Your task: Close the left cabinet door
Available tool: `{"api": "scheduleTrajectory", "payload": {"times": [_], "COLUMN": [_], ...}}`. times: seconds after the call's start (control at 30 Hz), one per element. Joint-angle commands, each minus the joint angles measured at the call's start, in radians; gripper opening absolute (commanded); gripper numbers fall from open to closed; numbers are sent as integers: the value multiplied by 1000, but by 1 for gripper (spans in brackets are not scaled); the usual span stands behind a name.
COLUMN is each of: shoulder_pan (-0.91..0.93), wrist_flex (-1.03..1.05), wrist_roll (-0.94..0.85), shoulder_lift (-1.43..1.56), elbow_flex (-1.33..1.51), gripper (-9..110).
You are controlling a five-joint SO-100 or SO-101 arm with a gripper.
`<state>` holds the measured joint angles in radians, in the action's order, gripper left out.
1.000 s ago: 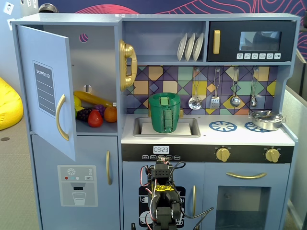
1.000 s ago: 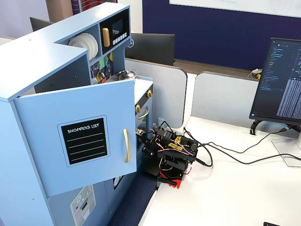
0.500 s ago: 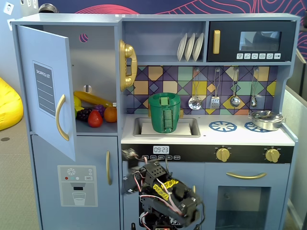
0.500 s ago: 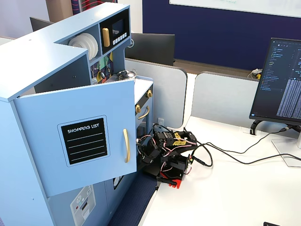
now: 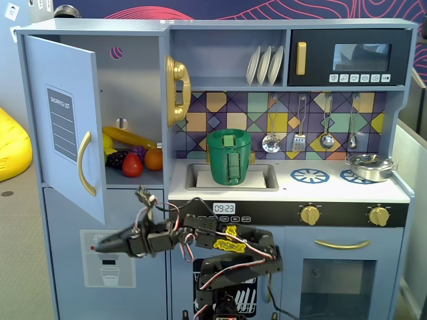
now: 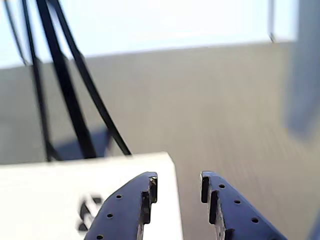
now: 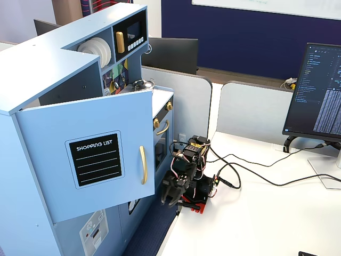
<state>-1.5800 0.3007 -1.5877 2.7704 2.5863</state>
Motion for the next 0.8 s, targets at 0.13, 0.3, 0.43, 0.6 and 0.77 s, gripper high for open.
{"api": "scheduleTrajectory", "payload": {"times": [0.13, 0.3, 0.43, 0.6, 0.77], "shoulder_pan": [-109, -109, -77, -72, -41], "wrist_flex": [-176, -198, -215, -218, -230], "wrist_roll": [-31, -58, -86, -106, -127], "shoulder_lift": [-264, -408, -514, -601, -637], "elbow_flex": [-314, -449, -557, -643, -664], "gripper": [0, 0, 0, 0, 0]}}
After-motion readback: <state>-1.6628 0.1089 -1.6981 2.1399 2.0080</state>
